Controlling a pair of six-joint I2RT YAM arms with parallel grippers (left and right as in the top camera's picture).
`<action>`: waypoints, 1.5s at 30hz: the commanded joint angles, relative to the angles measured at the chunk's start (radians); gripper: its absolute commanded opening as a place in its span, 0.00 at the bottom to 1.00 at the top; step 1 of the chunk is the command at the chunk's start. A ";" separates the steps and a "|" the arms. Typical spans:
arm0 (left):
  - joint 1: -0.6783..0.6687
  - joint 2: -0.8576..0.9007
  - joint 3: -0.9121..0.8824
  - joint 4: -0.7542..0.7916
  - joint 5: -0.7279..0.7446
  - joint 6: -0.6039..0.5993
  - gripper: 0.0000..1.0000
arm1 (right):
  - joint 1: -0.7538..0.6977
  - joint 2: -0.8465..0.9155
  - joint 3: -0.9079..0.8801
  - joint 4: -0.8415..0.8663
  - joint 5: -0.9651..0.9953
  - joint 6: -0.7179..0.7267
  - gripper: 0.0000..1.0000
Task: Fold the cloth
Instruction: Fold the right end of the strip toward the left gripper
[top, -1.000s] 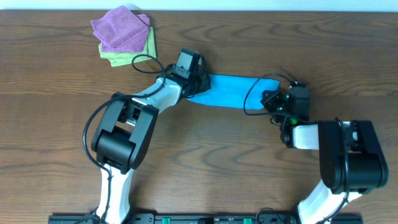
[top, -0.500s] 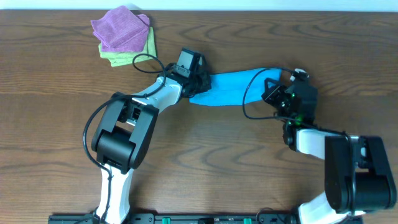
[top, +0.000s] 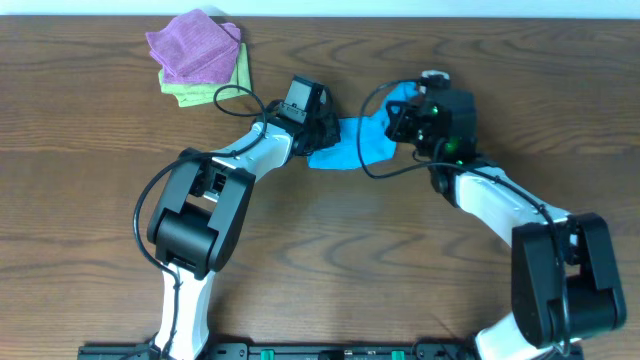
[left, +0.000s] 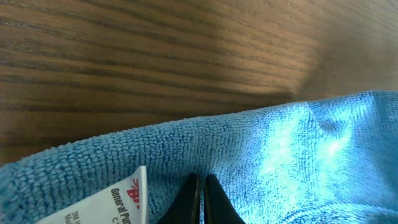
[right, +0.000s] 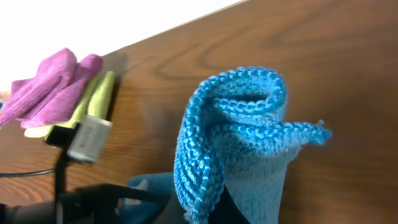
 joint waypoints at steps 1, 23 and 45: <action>0.001 0.004 0.024 -0.008 0.012 0.018 0.06 | 0.035 0.028 0.031 -0.010 0.011 -0.050 0.01; 0.155 -0.189 0.026 -0.103 0.029 0.132 0.06 | 0.206 0.114 0.035 -0.010 0.026 -0.083 0.01; 0.200 -0.225 0.026 -0.133 0.002 0.154 0.06 | 0.266 0.146 0.110 -0.113 0.018 -0.161 0.01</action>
